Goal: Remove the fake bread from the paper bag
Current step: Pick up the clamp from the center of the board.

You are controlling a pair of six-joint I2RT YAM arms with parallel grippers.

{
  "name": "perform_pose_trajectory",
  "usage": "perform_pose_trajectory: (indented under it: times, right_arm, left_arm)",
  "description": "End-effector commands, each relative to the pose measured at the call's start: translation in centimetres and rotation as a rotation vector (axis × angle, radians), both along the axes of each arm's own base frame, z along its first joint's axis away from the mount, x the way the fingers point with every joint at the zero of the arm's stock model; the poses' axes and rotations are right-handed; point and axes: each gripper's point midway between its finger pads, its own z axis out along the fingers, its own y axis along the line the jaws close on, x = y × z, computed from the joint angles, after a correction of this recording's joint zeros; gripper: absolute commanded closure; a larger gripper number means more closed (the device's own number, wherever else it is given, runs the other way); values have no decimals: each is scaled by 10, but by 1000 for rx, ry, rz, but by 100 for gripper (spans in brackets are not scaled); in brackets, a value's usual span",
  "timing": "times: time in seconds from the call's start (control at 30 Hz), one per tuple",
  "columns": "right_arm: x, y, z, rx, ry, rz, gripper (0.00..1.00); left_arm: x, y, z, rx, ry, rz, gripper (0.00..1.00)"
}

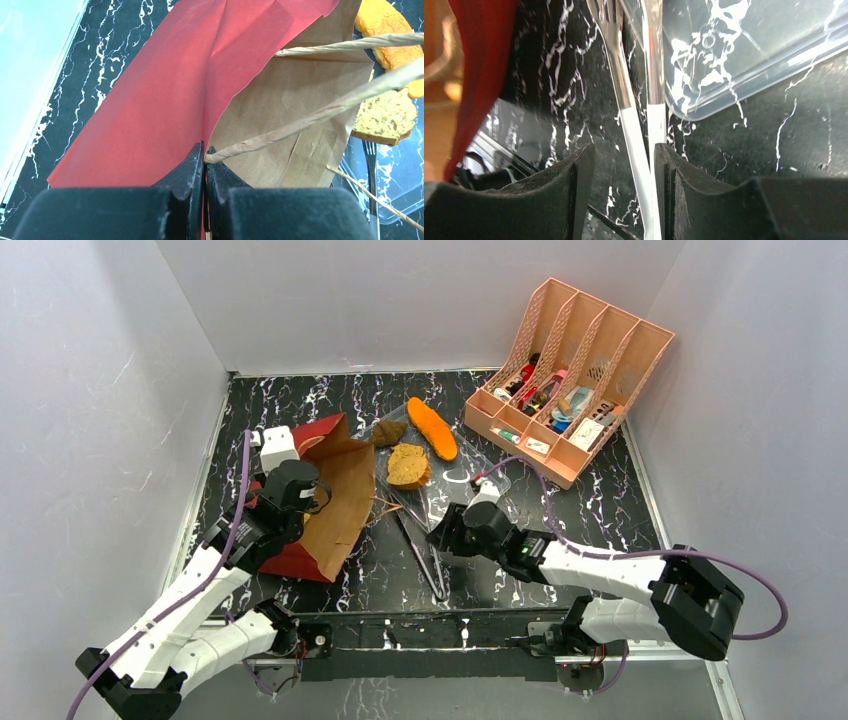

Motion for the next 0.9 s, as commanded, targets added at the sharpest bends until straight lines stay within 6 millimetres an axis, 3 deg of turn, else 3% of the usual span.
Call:
perform_pose_trajectory:
  times: [0.0, 0.3, 0.5, 0.7, 0.87]
  right_arm:
    - [4, 9, 5, -88, -80, -24, 55]
    - [-8, 13, -26, -195, -55, -13, 56]
    - [-13, 17, -44, -284, -50, -13, 63]
    - [-13, 19, -58, -387, -48, -34, 85]
    - [-9, 24, -51, -367, -41, -64, 100]
  left_arm:
    - [0, -3, -2, -6, 0, -15, 100]
    - [-3, -1, 0, -11, -6, -21, 100]
    - [-5, -1, -2, -24, -10, -26, 100]
    - [-8, 0, -4, -34, -12, -28, 100]
    - [-9, 0, -4, -38, -17, -29, 100]
